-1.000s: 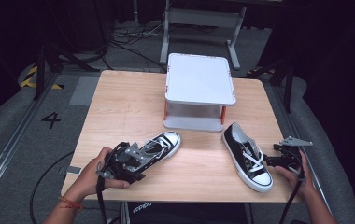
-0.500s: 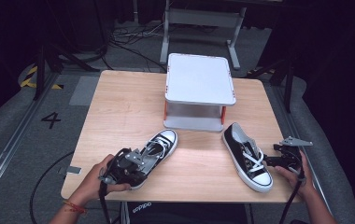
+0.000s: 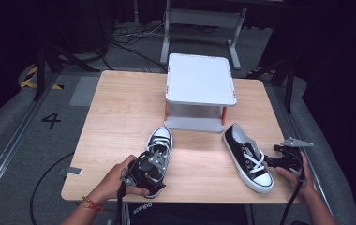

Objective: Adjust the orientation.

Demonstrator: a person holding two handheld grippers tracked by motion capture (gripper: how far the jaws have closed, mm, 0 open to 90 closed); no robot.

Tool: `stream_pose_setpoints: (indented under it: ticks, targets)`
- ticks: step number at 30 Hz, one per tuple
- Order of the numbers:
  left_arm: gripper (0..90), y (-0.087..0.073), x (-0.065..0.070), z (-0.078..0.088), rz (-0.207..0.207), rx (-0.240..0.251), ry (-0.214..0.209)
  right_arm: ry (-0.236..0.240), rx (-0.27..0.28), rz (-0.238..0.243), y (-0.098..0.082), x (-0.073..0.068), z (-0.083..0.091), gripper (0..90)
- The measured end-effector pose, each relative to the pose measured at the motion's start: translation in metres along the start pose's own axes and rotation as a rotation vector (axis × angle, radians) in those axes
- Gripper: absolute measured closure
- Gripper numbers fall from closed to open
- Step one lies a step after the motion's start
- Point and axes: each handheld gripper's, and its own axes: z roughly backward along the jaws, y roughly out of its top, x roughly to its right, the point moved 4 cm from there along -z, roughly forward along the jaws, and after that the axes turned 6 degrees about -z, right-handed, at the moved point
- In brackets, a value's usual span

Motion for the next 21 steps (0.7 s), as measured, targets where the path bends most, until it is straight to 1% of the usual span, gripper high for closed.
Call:
stream_pose_setpoints:
  ticks: [1, 3, 5, 6, 7, 8, 9, 10, 11, 13, 14, 15, 16, 20, 21]
  targets:
    - [55.0, 0.0, 0.0, 0.0, 0.0, 0.0, 0.0, 0.0, 0.0, 0.0, 0.0, 0.0, 0.0, 14.9]
    - [54.5, -0.004, 0.002, 0.004, -0.02, -0.027, -0.014, 0.0, 0.0, 0.0, 0.0, 0.0, 0.0, 14.9]
    - [48.0, -0.008, 0.003, 0.007, -0.011, -0.037, -0.028, 0.0, 0.0, 0.0, 0.0, 0.0, 0.0, 14.9]
    - [48.7, -0.011, 0.003, 0.008, -0.017, -0.049, -0.049, 0.0, 0.0, 0.0, 0.0, 0.0, 0.0, 14.9]
    - [51.3, -0.012, 0.002, 0.006, -0.022, -0.06, -0.051, 0.0, 0.0, 0.0, 0.0, 0.0, 0.0, 14.9]
    - [54.7, -0.012, 0.002, 0.006, -0.022, -0.06, -0.051, 0.0, 0.0, 0.0, 0.0, 0.0, 0.0, 14.9]
    - [54.7, -0.012, 0.001, 0.004, -0.026, -0.055, -0.059, 0.0, 0.0, 0.0, 0.0, 0.0, 0.0, 14.9]
    - [61.1, -0.012, 0.001, 0.001, -0.023, -0.054, -0.103, 0.0, 0.001, 0.0, 0.0, 0.0, 0.0, 14.9]
    - [65.8, -0.011, 0.001, -0.003, -0.042, -0.071, -0.098, 0.0, 0.001, 0.0, 0.0, 0.0, 0.0, 14.9]
    - [65.5, -0.009, 0.001, -0.006, -0.048, -0.079, -0.099, 0.0, 0.001, 0.0, 0.0, 0.0, 0.0, 14.9]
    - [65.3, -0.006, 0.002, -0.008, -0.058, -0.073, -0.097, 0.0, 0.0, 0.0, 0.0, 0.0, 0.0, 14.9]
    - [65.1, -0.006, 0.002, -0.008, -0.058, -0.073, -0.097, 0.0, 0.0, 0.0, 0.0, 0.0, 0.0, 14.9]
    - [65.1, -0.003, 0.002, -0.01, -0.051, -0.063, -0.098, 0.0, 0.0, 0.0, 0.0, 0.0, 0.0, 14.9]
    - [62.8, 0.007, 0.003, -0.017, -0.055, -0.049, -0.092, 0.0, 0.001, 0.0, 0.0, 0.0, 0.0, 14.9]
    - [60.8, 0.012, 0.004, -0.02, -0.068, -0.048, -0.087, 0.0, 0.0, 0.0, 0.0, 0.0, 0.0, 14.9]
